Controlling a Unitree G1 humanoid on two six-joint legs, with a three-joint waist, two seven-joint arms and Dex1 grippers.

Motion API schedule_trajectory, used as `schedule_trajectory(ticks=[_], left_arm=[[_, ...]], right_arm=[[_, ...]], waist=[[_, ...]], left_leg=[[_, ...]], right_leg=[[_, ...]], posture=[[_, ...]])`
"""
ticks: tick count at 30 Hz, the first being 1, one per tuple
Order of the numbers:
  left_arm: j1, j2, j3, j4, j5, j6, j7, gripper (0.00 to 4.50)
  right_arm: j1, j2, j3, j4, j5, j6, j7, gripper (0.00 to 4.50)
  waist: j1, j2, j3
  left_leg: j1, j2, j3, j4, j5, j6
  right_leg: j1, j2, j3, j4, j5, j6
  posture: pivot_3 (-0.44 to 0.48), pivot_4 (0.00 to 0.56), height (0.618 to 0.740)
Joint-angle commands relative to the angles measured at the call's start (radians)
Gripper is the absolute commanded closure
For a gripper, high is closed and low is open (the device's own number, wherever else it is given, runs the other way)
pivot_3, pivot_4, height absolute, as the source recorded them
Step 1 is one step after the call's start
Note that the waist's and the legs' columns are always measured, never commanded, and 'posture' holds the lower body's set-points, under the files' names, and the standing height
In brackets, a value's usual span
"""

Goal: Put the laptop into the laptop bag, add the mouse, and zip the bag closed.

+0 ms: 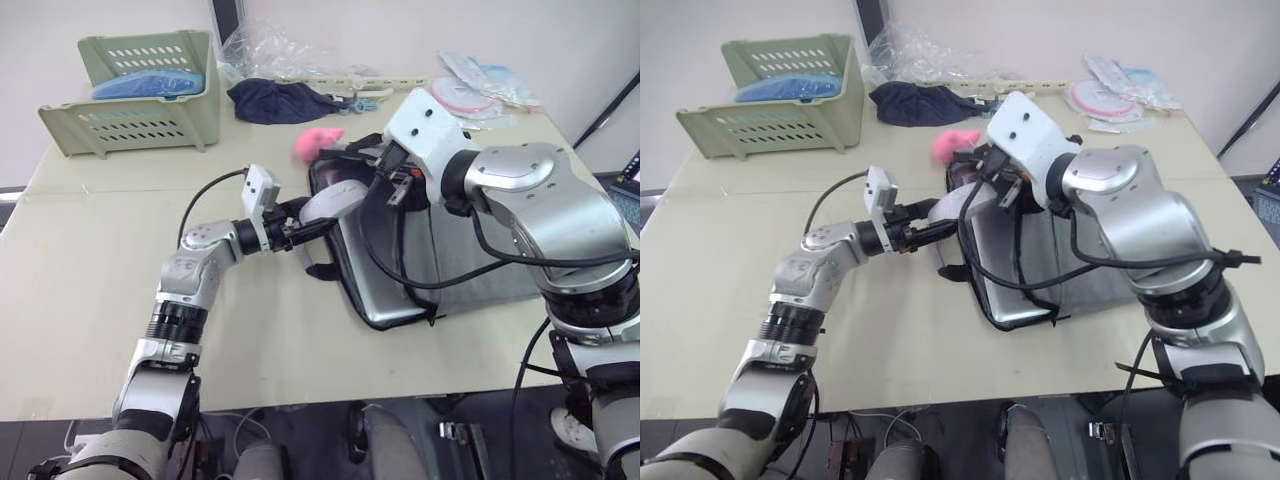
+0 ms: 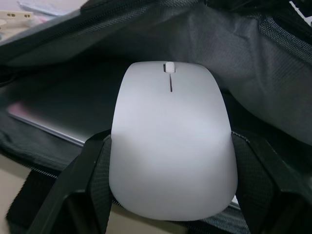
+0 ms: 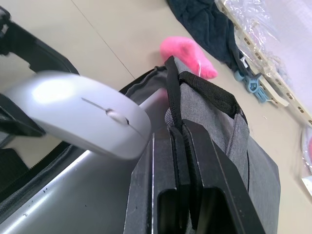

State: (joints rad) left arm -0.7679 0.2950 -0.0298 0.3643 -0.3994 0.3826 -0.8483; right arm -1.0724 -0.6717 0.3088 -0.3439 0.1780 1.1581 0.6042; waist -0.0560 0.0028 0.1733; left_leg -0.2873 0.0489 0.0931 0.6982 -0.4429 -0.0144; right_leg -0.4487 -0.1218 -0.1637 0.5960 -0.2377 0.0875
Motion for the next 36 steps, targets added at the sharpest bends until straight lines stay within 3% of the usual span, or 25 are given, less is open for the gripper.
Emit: schedule_trajectory(ticks=[1, 14, 24, 36], left_arm=[[-0.026, -0.026, -0.019, 0.022, 0.019, -0.041, -0.033, 1.74], [-0.169, -0.128, -0.054, 0.358, 0.134, -0.209, -0.062, 1.74], [-0.313, -0.21, -0.063, 0.655, 0.254, -0.377, 0.014, 1.74], [-0.376, -0.262, -0.083, 0.803, 0.374, -0.469, 0.087, 1.74]], right_arm=[[-0.065, 0.001, -0.046, -0.034, 0.005, -0.031, 0.017, 4.49], [-0.075, 0.026, -0.053, -0.066, 0.035, 0.004, 0.006, 4.49], [-0.075, 0.068, -0.055, -0.09, 0.04, 0.029, -0.014, 4.49], [-0.087, 0.132, -0.029, -0.082, 0.02, 0.033, -0.048, 4.49]], waist=[[0.0, 0.0, 0.0], [0.001, 0.0, 0.0], [0.0, 0.0, 0.0], [0.0, 0.0, 0.0]], left_leg=[[0.0, 0.0, 0.0, 0.0, 0.0, 0.0], [-0.001, 0.0, 0.0, 0.0, 0.0, 0.0], [-0.001, 0.0, 0.0, 0.0, 0.001, 0.001], [-0.001, 0.0, 0.0, 0.0, 0.001, 0.002]], right_leg=[[0.0, 0.0, 0.0, 0.0, 0.0, 0.0], [0.0, 0.0, -0.001, -0.001, 0.0, 0.0], [0.0, 0.0, -0.001, -0.001, 0.0, 0.0], [0.0, 0.0, -0.001, 0.0, 0.001, 0.001]], posture=[[0.0, 0.15, 0.74], [0.0, 0.15, 0.74], [0.0, 0.15, 0.74], [0.0, 0.15, 0.74]])
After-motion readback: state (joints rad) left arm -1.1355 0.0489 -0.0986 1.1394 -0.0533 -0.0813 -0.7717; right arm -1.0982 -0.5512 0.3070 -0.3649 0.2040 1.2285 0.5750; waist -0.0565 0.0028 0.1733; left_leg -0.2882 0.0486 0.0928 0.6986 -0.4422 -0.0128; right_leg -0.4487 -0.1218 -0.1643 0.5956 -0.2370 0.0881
